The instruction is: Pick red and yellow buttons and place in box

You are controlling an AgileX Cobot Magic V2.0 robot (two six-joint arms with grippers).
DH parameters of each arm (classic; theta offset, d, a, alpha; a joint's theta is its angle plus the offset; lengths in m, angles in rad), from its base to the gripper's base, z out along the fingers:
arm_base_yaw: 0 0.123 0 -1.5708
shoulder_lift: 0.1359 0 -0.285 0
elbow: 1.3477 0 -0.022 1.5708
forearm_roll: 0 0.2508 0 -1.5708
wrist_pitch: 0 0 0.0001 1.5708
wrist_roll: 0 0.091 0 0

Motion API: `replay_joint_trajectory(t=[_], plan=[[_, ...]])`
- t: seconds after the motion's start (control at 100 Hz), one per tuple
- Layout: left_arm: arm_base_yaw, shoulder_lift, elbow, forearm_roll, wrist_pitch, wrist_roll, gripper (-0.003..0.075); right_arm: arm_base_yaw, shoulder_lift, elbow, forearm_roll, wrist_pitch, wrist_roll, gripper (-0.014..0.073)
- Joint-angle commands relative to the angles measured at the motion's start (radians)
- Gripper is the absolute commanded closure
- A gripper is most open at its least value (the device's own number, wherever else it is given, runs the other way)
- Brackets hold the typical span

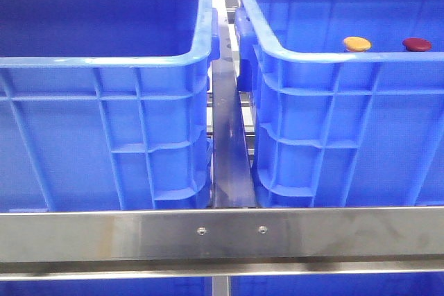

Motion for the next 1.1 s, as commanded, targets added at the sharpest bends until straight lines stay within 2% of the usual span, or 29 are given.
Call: replay_joint_trajectory(t=[0.0, 0.07, 0.19, 0.31, 0.52, 0.61, 0.73, 0.93, 1.0, 1.09], plan=[[0.001, -0.030, 0.051, -0.008, -0.085, -0.012, 0.0740, 0.000, 0.010, -0.022, 0.024, -0.075, 0.039, 0.0652], [0.001, -0.030, 0.051, -0.008, -0.085, -0.012, 0.0740, 0.000, 0.010, -0.022, -0.022, -0.101, 0.117, 0.0652], [0.001, -0.030, 0.051, -0.008, -0.085, -0.012, 0.0740, 0.000, 0.010, -0.022, -0.238, -0.124, 0.320, 0.0652], [0.001, -0.030, 0.051, -0.008, -0.085, -0.012, 0.0740, 0.029, 0.010, -0.022, -0.557, -0.158, 0.583, 0.0652], [0.001, -0.030, 0.051, -0.008, -0.085, -0.012, 0.0740, 0.097, 0.010, -0.022, -1.161, -0.372, 1.110, 0.0652], [0.001, -0.030, 0.051, -0.008, -0.085, -0.012, 0.0740, 0.117, 0.009, -0.001, -1.348, -0.431, 1.284, 0.0652], [0.001, -0.030, 0.051, -0.008, -0.085, -0.012, 0.0740, 0.124, -0.003, 0.094, -1.449, -0.502, 1.419, 0.0652], [0.001, -0.030, 0.051, -0.008, -0.085, -0.012, 0.0740, 0.135, -0.110, 0.313, -1.442, -0.631, 1.455, 0.0652], [0.001, -0.030, 0.051, -0.008, -0.085, -0.012, 0.0740, 0.135, -0.159, 0.319, -1.438, -0.532, 1.464, 0.0652], [0.001, -0.030, 0.051, -0.008, -0.085, -0.012, 0.0740, 0.135, -0.160, 0.321, -1.438, -0.511, 1.464, 0.0652]])
